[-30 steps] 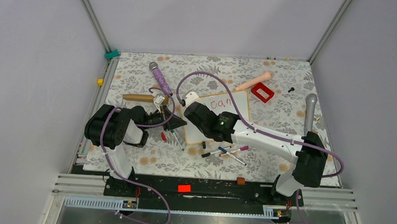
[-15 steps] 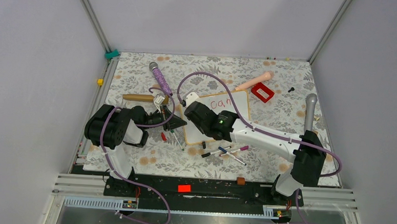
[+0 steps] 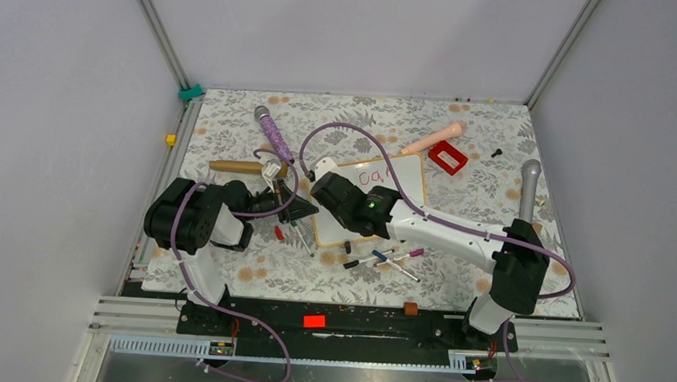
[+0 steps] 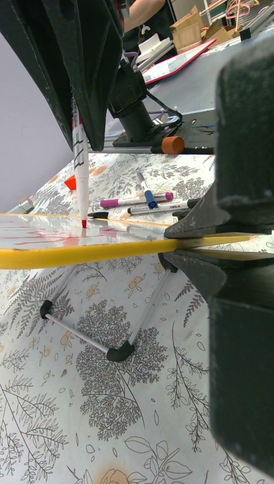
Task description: Write a sentence on the whiteboard
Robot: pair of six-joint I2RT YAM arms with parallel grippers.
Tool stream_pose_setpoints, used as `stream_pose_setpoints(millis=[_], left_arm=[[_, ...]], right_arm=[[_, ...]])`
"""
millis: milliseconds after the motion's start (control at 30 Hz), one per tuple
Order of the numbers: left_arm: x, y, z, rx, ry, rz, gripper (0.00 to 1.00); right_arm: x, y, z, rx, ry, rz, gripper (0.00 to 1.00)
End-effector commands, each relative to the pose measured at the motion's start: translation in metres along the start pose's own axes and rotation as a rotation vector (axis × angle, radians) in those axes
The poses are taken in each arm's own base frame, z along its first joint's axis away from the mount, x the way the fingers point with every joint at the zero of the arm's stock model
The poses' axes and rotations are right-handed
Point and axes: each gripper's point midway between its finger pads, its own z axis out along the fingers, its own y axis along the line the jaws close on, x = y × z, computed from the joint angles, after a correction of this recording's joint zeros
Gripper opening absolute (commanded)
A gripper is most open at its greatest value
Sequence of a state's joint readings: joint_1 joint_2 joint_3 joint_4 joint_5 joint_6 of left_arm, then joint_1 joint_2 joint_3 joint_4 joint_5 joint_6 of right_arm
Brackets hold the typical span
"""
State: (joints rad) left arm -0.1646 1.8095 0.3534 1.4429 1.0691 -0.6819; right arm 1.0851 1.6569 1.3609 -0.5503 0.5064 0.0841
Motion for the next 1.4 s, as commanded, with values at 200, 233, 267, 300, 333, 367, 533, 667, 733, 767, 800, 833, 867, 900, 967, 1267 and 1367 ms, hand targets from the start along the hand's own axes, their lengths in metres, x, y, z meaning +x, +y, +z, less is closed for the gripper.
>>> stream_pose_setpoints(millis=[200, 233, 267, 300, 333, 367, 533, 667, 733, 767, 800, 833, 867, 900, 967, 1267, 1367], left_arm=[[-0.01, -0.001, 0.002, 0.015, -0.023, 0.118, 0.01], [-0.01, -0.001, 0.001, 0.014, -0.023, 0.117, 0.0], [-0.01, -0.001, 0.002, 0.014, -0.023, 0.117, 0.0], [-0.01, -0.002, 0.002, 0.015, -0.023, 0.119, 0.0], [-0.01, -0.002, 0.002, 0.015, -0.022, 0.118, 0.0], [-0.01, -0.001, 0.002, 0.015, -0.023, 0.118, 0.0], [-0.01, -0.001, 0.002, 0.016, -0.023, 0.118, 0.0], [-0.01, -0.001, 0.002, 0.015, -0.022, 0.116, 0.0], [-0.01, -0.001, 0.002, 0.015, -0.022, 0.115, 0.01], [-0.01, -0.001, 0.002, 0.015, -0.021, 0.115, 0.0], [-0.01, -0.001, 0.002, 0.014, -0.022, 0.115, 0.0], [-0.01, -0.001, 0.002, 0.014, -0.022, 0.114, 0.01], [-0.01, -0.001, 0.002, 0.015, -0.022, 0.115, 0.01], [-0.01, -0.001, 0.002, 0.015, -0.022, 0.113, 0.0], [-0.01, -0.001, 0.002, 0.016, -0.021, 0.115, 0.01], [-0.01, -0.001, 0.002, 0.018, -0.02, 0.114, 0.0], [-0.01, -0.001, 0.002, 0.017, -0.02, 0.114, 0.0]], right_arm=[[-0.017, 0.001, 0.0, -0.026, -0.036, 0.028, 0.0], [-0.016, 0.001, 0.0, -0.03, -0.034, 0.028, 0.0], [-0.014, 0.002, 0.001, -0.034, -0.031, 0.028, 0.0], [-0.012, 0.004, 0.001, -0.043, -0.026, 0.025, 0.0], [-0.011, 0.005, 0.001, -0.049, -0.023, 0.025, 0.0], [-0.01, 0.006, 0.001, -0.057, -0.02, 0.024, 0.0], [0.001, 0.01, 0.004, -0.069, 0.017, 0.015, 0.0], [0.008, 0.007, 0.004, -0.053, 0.039, 0.014, 0.0], [0.012, 0.006, 0.004, -0.046, 0.051, 0.011, 0.0], [0.014, 0.005, 0.005, -0.04, 0.06, 0.007, 0.0], [0.016, 0.004, 0.005, -0.033, 0.066, 0.006, 0.0], [0.017, 0.004, 0.006, -0.028, 0.07, 0.004, 0.0], [0.017, 0.003, 0.006, -0.023, 0.071, 0.004, 0.0], [0.017, 0.002, 0.006, -0.019, 0.071, 0.005, 0.0], [0.016, 0.001, 0.006, -0.008, 0.073, 0.005, 0.0], [0.008, -0.011, 0.005, 0.054, 0.055, 0.02, 0.0], [0.002, -0.014, 0.002, 0.06, 0.04, 0.031, 0.0]])
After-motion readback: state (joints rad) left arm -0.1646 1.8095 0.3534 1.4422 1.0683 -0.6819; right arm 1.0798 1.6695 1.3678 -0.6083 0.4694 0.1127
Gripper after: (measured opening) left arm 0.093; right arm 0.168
